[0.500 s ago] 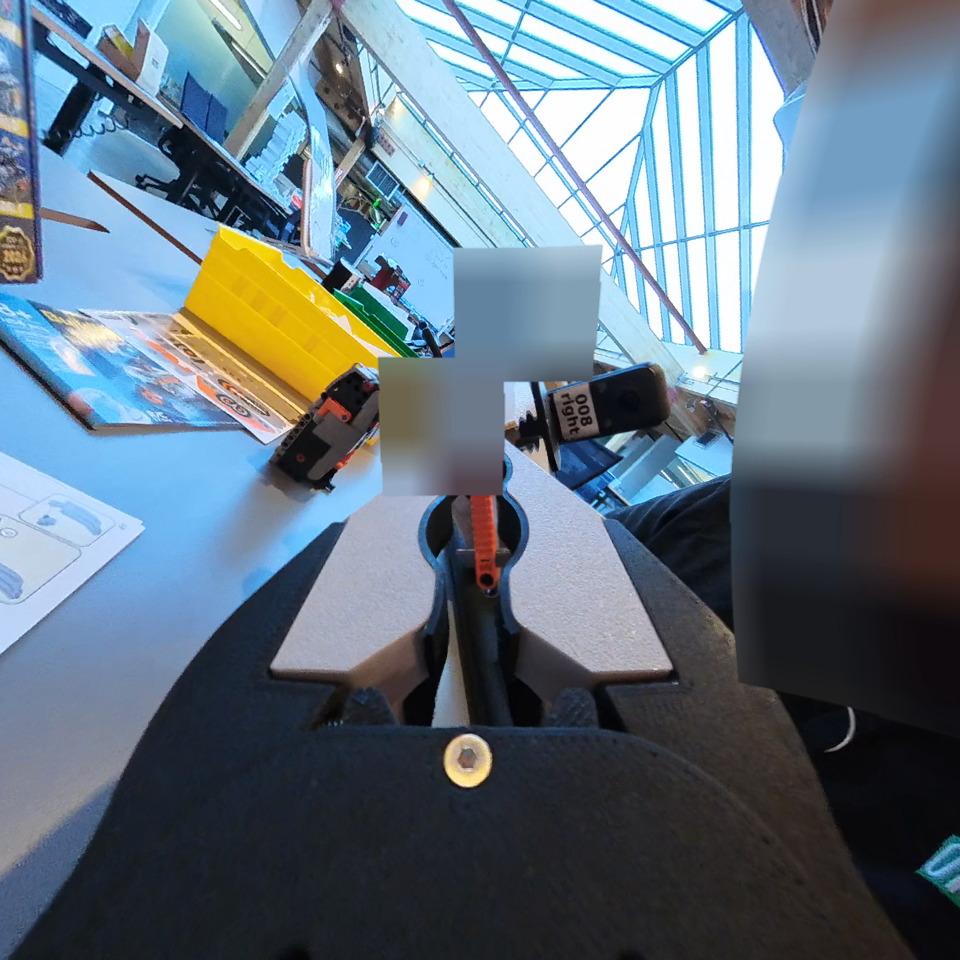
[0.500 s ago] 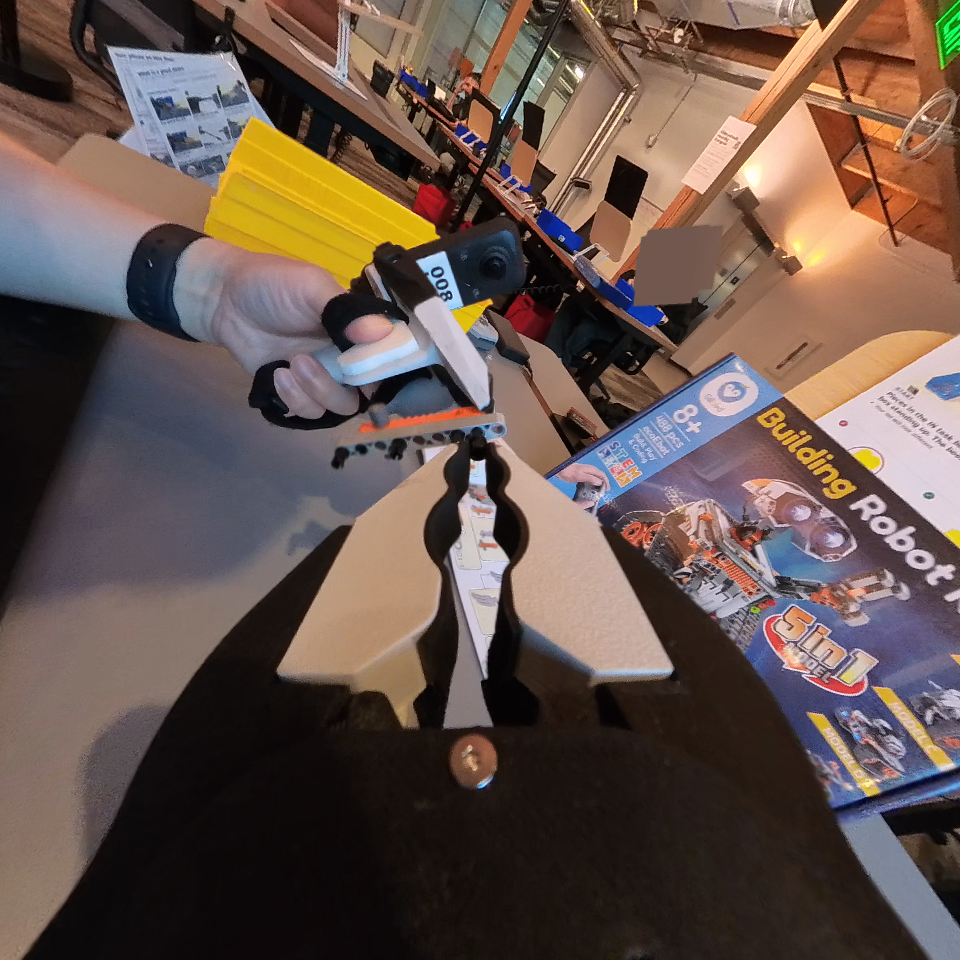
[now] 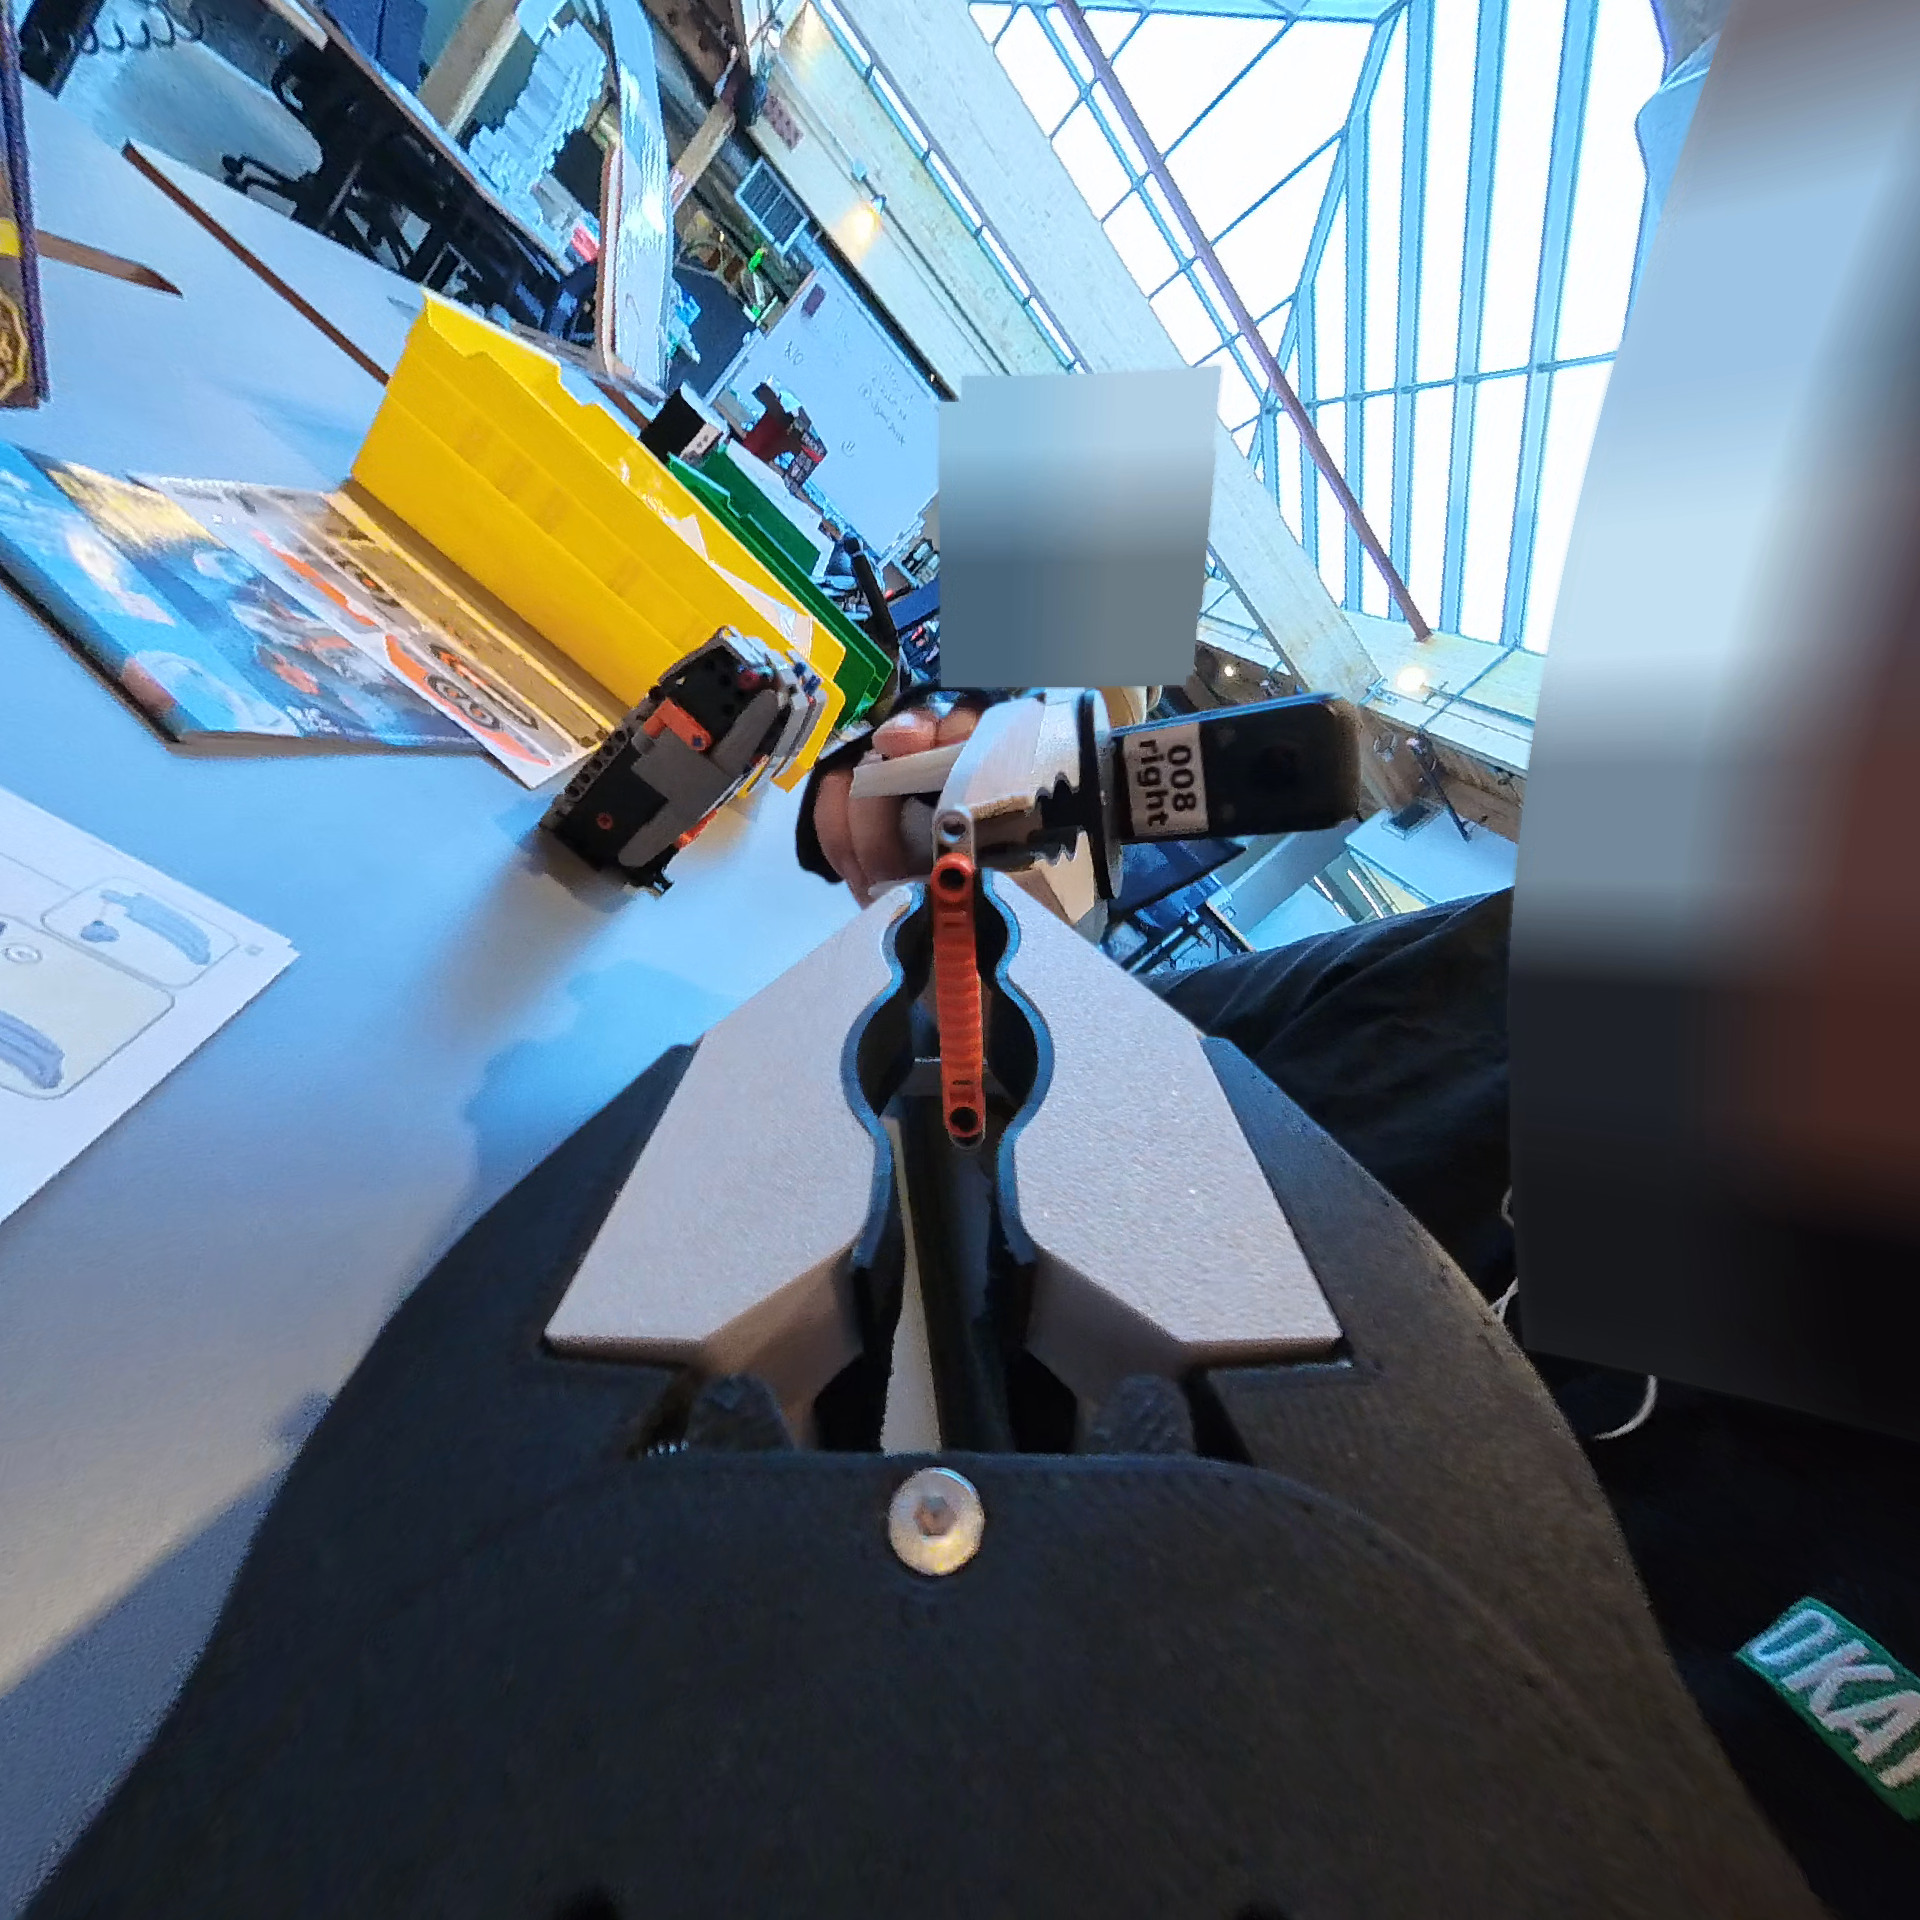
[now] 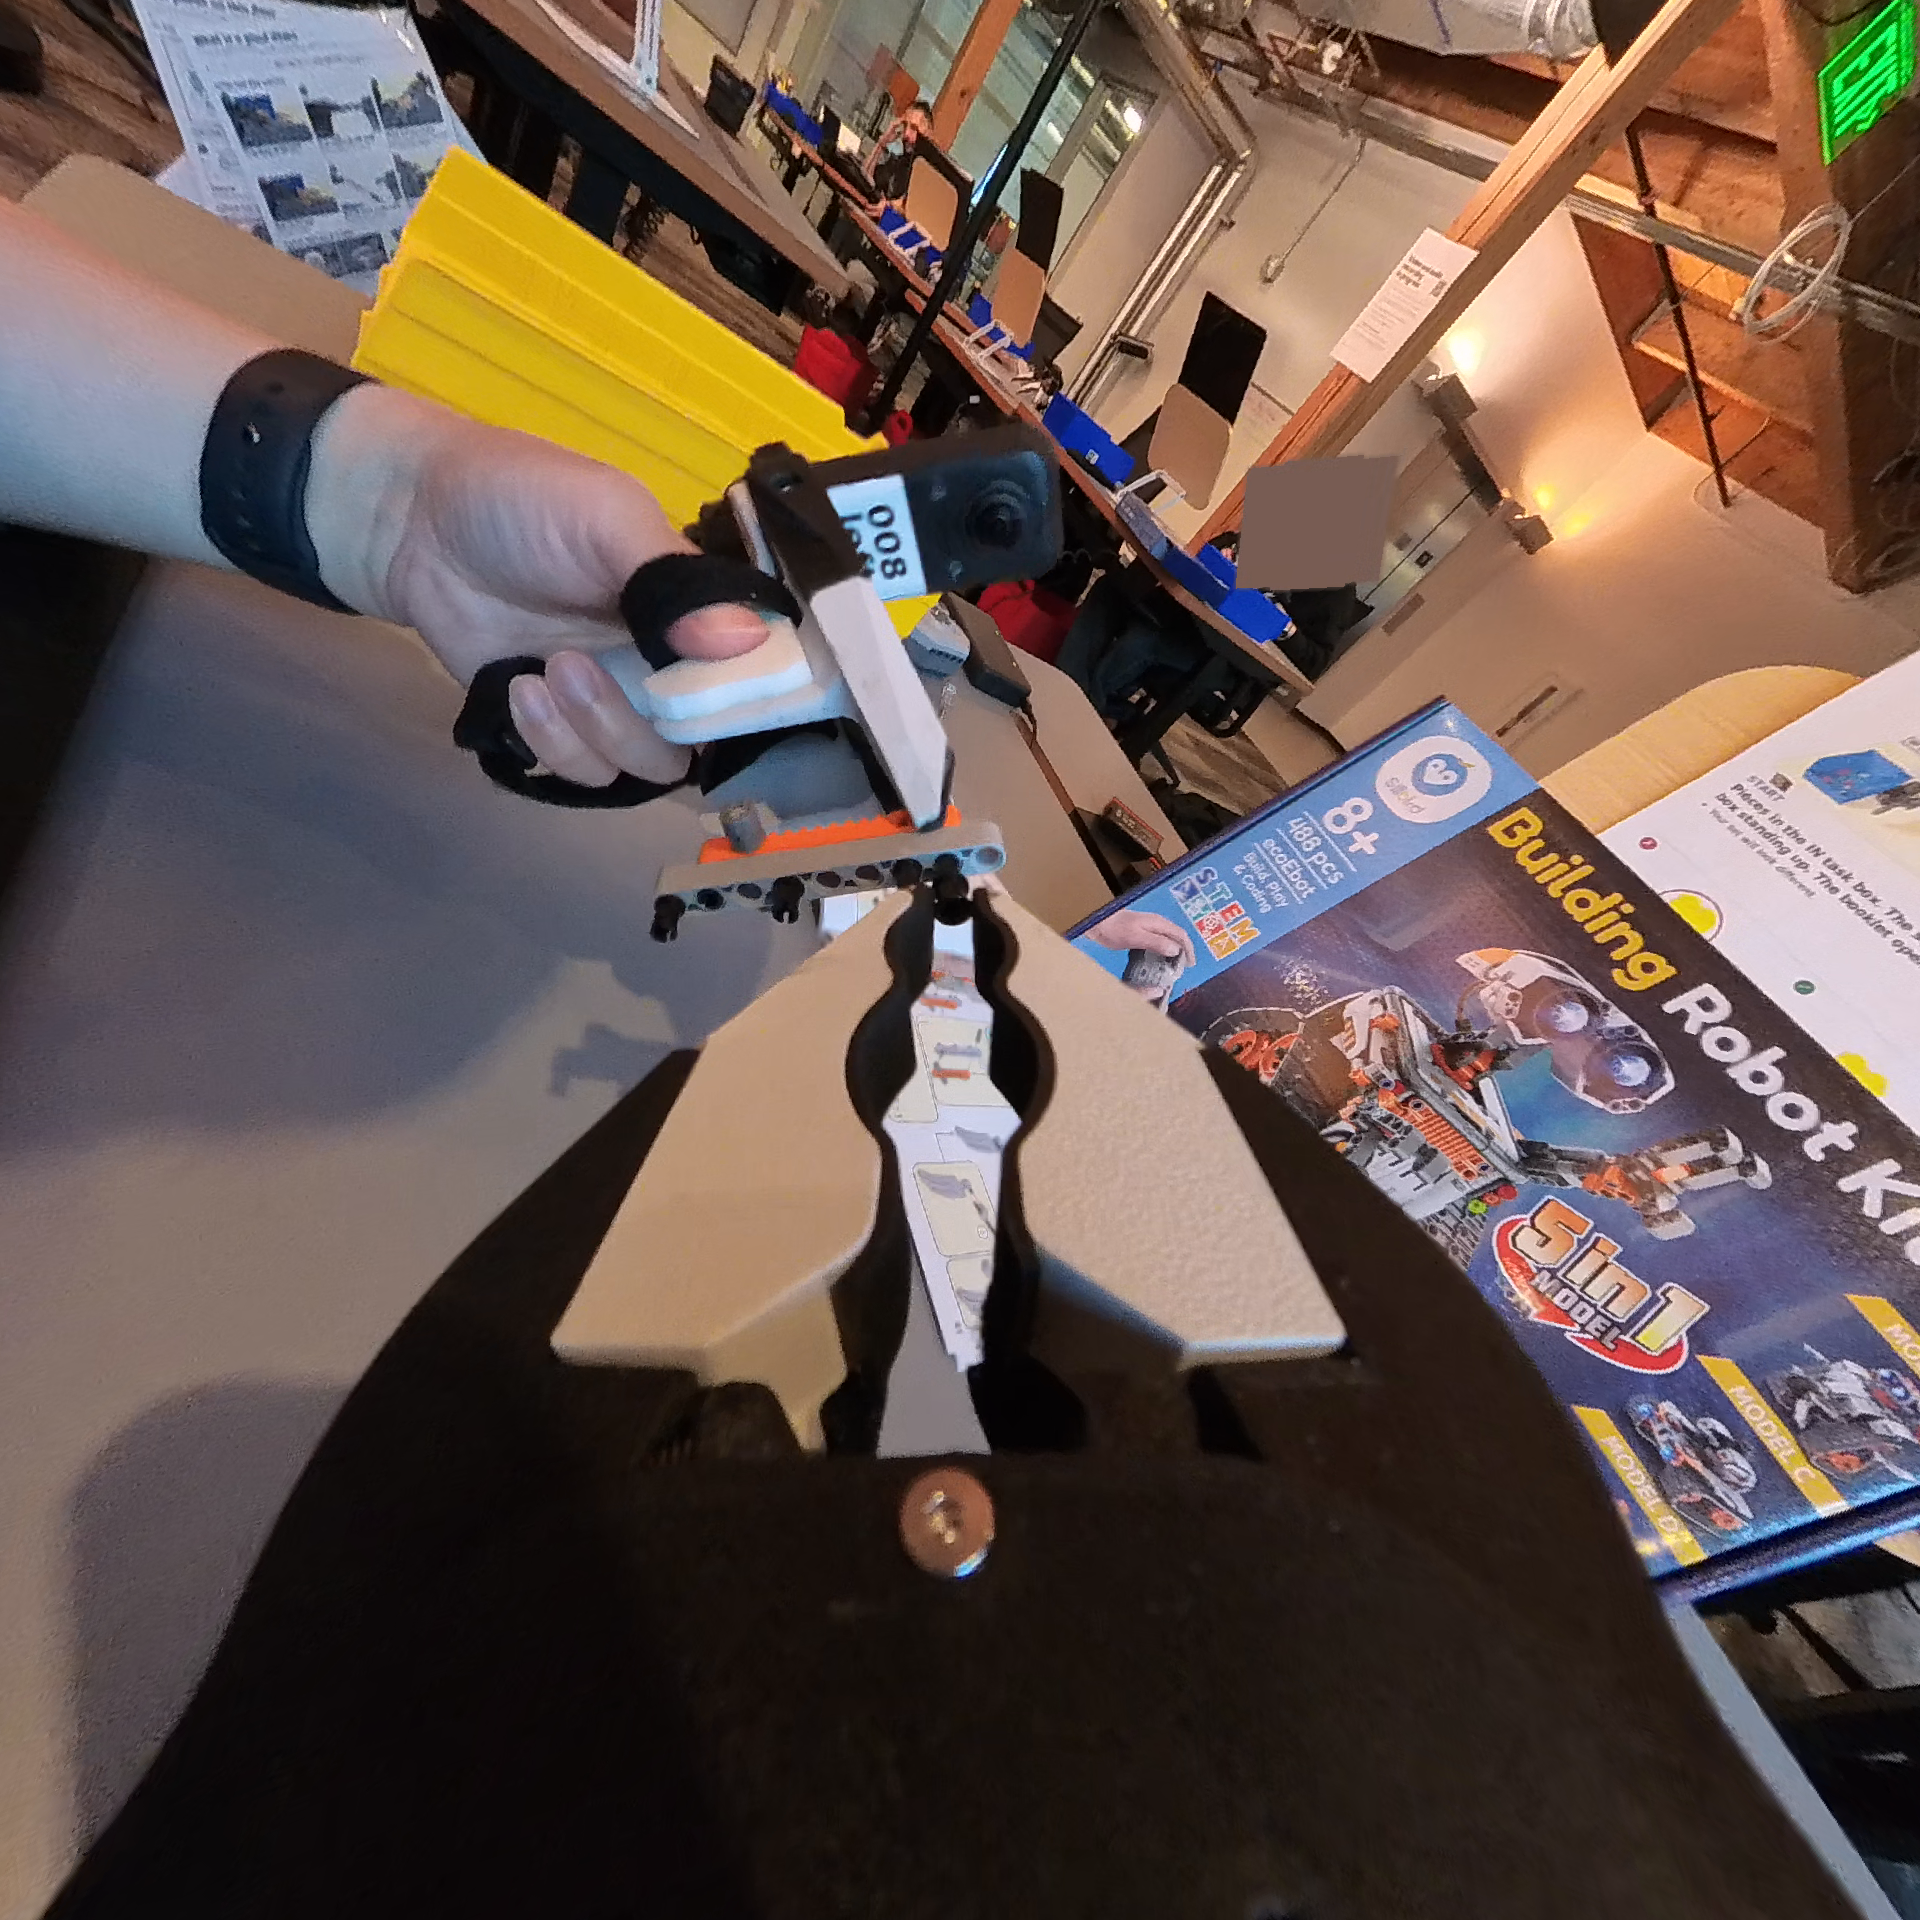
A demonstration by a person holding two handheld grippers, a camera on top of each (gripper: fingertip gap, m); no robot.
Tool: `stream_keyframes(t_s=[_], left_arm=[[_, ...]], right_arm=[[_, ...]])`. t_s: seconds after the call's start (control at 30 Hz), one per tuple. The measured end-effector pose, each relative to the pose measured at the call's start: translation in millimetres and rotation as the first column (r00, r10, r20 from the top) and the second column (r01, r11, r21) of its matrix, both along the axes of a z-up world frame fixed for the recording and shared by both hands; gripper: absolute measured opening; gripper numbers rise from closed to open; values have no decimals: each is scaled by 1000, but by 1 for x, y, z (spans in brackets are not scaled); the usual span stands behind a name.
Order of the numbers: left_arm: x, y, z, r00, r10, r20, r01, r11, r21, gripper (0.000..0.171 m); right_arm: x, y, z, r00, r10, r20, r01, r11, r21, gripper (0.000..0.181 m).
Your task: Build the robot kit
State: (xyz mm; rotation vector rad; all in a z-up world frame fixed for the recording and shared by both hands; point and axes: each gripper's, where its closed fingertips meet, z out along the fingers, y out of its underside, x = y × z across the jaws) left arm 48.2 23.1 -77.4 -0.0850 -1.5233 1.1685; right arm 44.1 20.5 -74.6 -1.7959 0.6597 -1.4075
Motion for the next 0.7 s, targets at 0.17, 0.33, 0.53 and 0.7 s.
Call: stream_keyframes(t_s=[0.17, 0.33, 0.53, 0.7], left_arm=[[-2, 3, -6, 999, -29, 26, 28, 999, 34, 5], [-9, 8, -10, 994, -84, 67, 81, 995, 53, 5], [-14, 11, -18, 986, -104, 133, 96, 993, 65, 6], [-9, 7, -8, 992, -48, 115, 49, 999, -8, 5]], right_arm=[[-1, 4, -7, 999, 27, -34, -29, 999, -45, 6], [-8, 8, -12, 991, 99, -95, -102, 994, -27, 6], [-11, 10, -19, 979, 138, -148, -140, 990, -3, 5], [-8, 6, -11, 988, 116, -98, -114, 993, 33, 5]])
